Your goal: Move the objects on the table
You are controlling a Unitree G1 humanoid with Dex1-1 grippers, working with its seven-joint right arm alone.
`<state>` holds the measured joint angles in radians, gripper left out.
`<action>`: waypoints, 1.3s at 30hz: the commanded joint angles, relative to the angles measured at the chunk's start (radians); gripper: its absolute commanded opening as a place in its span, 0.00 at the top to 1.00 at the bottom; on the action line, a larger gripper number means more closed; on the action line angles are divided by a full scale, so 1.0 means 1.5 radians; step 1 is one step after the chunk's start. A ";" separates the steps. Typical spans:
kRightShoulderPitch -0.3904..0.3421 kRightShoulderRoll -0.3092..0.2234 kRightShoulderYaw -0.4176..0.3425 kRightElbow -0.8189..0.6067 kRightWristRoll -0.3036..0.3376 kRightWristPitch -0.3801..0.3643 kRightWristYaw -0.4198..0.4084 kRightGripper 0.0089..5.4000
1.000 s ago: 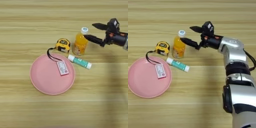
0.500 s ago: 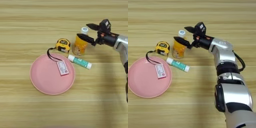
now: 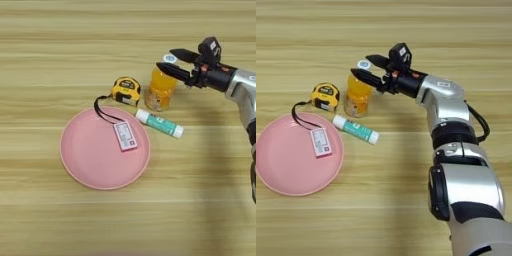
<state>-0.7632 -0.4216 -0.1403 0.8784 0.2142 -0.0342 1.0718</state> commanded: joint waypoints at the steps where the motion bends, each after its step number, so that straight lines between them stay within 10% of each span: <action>1: -0.065 -0.020 -0.002 -0.028 -0.001 -0.015 -0.021 0.42; 12: -0.064 -0.023 0.004 -0.033 -0.001 -0.015 -0.016 0.66; 39: -0.116 -0.058 -0.053 -0.052 0.011 -0.012 -0.098 0.67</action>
<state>-0.7676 -0.4368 -0.1739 0.8329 0.2194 -0.0119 1.0087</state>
